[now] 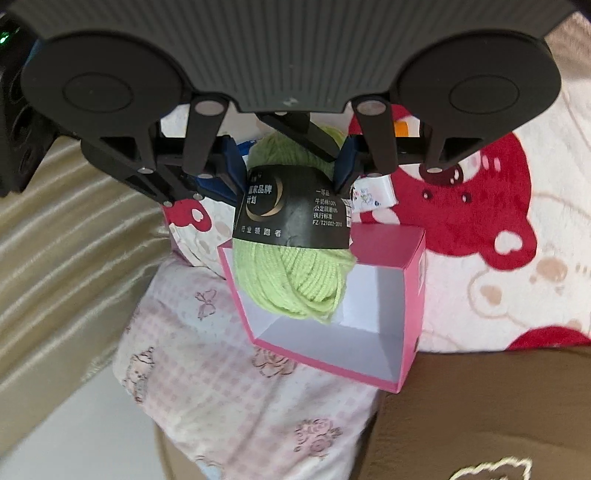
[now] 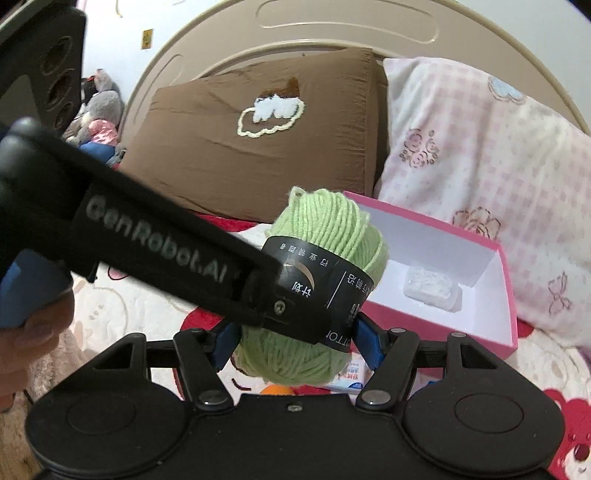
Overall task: Organize objects
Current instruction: 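Lift the green yarn ball with the left tool toward the pink box, then lower the green yarn ball into the pink box beside the floss-pick box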
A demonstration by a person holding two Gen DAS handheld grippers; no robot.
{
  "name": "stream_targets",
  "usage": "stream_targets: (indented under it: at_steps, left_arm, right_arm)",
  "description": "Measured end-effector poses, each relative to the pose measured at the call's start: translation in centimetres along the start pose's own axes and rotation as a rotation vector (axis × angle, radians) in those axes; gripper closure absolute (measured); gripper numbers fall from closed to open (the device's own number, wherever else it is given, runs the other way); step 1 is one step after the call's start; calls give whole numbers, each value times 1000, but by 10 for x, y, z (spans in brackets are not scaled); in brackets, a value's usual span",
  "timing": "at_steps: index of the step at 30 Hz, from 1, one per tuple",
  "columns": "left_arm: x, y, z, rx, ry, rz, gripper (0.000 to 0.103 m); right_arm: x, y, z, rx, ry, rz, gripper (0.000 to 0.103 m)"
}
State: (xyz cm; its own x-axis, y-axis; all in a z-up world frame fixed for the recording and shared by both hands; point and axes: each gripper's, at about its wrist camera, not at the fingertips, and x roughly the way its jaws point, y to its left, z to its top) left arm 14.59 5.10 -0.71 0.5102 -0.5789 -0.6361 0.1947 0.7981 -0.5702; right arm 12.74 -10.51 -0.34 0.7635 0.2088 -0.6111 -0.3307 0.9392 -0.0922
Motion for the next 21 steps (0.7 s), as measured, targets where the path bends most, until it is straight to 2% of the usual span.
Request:
stream_targets:
  at_steps: [3,8,13,16,21]
  left_arm:
    - [-1,-3,9,-30,-2,-13,53]
    - [4,-10,26,-35,-9,-27,53]
    - [15,-8,46,-63,-42,-74,53]
    - [23,-9,61,-71,-46,-94,53]
    - [38,-16,81,-60,-68,-62,53]
  right_arm:
    - [-1,-5,4,15,9,24,32]
    - [0,-18,15,14,-6,15,32]
    - [6,-24,30,-40,-16,-59,34]
    - [11,-38,39,-22,-23,-62,36]
    - [22,-59,55,-2,-24,-59,36]
